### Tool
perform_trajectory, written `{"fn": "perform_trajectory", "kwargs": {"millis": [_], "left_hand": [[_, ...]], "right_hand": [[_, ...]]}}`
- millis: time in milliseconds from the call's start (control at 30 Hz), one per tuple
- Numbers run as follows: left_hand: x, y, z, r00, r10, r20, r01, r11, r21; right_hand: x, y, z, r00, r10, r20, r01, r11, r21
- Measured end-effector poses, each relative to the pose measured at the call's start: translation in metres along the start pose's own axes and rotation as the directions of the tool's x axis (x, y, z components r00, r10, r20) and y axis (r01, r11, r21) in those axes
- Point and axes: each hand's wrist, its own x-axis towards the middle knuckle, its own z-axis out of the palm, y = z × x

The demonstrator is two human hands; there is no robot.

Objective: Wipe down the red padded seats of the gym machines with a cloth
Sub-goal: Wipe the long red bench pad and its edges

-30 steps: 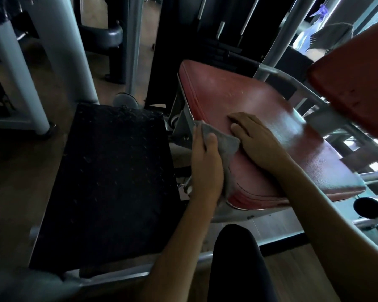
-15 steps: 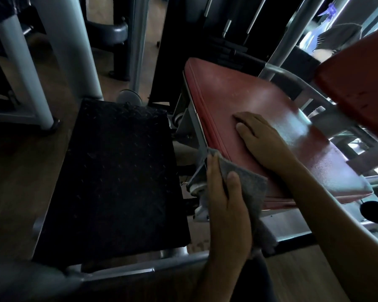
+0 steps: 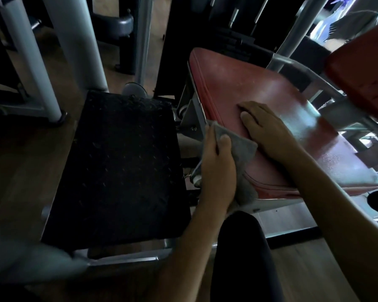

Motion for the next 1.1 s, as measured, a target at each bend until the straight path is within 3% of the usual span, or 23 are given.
{"fn": "perform_trajectory", "kwargs": {"millis": [100, 200, 367, 533, 700, 867, 1000, 1100], "left_hand": [[-0.005, 0.003, -0.001, 0.999, -0.038, 0.002, 0.038, 0.998, -0.045], [-0.042, -0.001, -0.006, 0.995, -0.052, 0.088, 0.062, 0.991, -0.119], [0.021, -0.001, -0.005, 0.998, -0.022, 0.066, 0.023, 1.0, -0.013], [-0.014, -0.007, -0.002, 0.997, -0.019, 0.077, 0.024, 0.998, -0.063], [0.026, -0.005, 0.003, 1.0, -0.001, 0.011, 0.001, 0.999, 0.054], [-0.032, -0.003, 0.0, 0.998, -0.007, 0.063, 0.01, 0.999, -0.048], [0.035, 0.004, 0.002, 0.999, -0.003, 0.032, 0.0, 0.997, 0.077], [0.021, -0.002, 0.002, 0.999, -0.013, 0.043, 0.01, 0.998, 0.068]], "right_hand": [[-0.001, -0.002, -0.001, 1.0, 0.007, 0.004, -0.007, 1.0, 0.001], [0.0, -0.002, 0.001, 1.0, 0.01, 0.005, -0.01, 1.0, -0.018], [0.0, -0.001, -0.001, 1.0, 0.009, 0.005, -0.009, 1.0, 0.004], [0.003, 0.001, 0.003, 1.0, 0.007, -0.012, -0.007, 1.0, -0.015], [0.001, 0.002, 0.003, 1.0, -0.004, -0.006, 0.003, 1.0, -0.008], [0.003, 0.001, 0.003, 1.0, 0.018, -0.014, -0.018, 0.999, -0.027], [0.001, 0.001, 0.003, 1.0, 0.014, -0.011, -0.015, 1.0, -0.008], [0.001, 0.0, 0.002, 1.0, 0.019, -0.01, -0.019, 1.0, -0.011]]}}
